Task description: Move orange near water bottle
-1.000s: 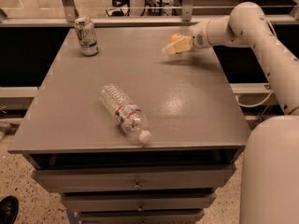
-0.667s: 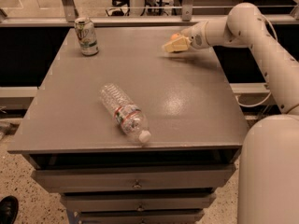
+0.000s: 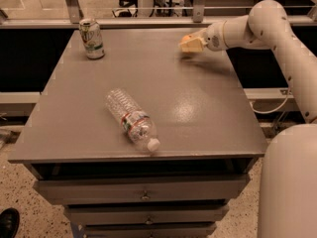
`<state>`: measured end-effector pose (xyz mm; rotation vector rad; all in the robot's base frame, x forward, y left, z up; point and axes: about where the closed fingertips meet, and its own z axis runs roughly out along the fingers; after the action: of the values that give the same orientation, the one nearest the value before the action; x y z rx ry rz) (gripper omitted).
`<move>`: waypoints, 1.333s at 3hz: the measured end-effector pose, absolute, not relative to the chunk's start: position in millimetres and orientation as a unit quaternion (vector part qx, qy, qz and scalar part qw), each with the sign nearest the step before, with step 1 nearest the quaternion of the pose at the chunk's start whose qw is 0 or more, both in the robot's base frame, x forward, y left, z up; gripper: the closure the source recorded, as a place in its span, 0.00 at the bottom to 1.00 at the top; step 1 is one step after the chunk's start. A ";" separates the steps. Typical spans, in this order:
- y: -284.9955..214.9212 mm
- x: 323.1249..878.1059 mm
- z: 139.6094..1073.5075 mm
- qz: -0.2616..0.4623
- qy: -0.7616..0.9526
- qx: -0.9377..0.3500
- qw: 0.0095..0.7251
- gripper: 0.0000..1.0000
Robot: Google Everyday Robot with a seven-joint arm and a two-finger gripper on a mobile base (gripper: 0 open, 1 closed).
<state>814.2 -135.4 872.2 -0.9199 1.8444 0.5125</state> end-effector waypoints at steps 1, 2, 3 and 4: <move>-126.0 785.0 891.4 0.237 0.737 -0.413 0.480 0.96; -113.7 717.8 897.4 0.302 0.705 -0.469 0.437 1.00; -108.9 669.6 890.5 0.350 0.687 -0.494 0.402 1.00; -99.0 625.3 886.5 0.399 0.661 -0.511 0.378 1.00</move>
Offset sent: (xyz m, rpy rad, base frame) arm -0.1575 0.0198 0.0304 0.0405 0.1145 0.4507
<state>625.3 -99.0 886.5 -1.3067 1.6892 1.0205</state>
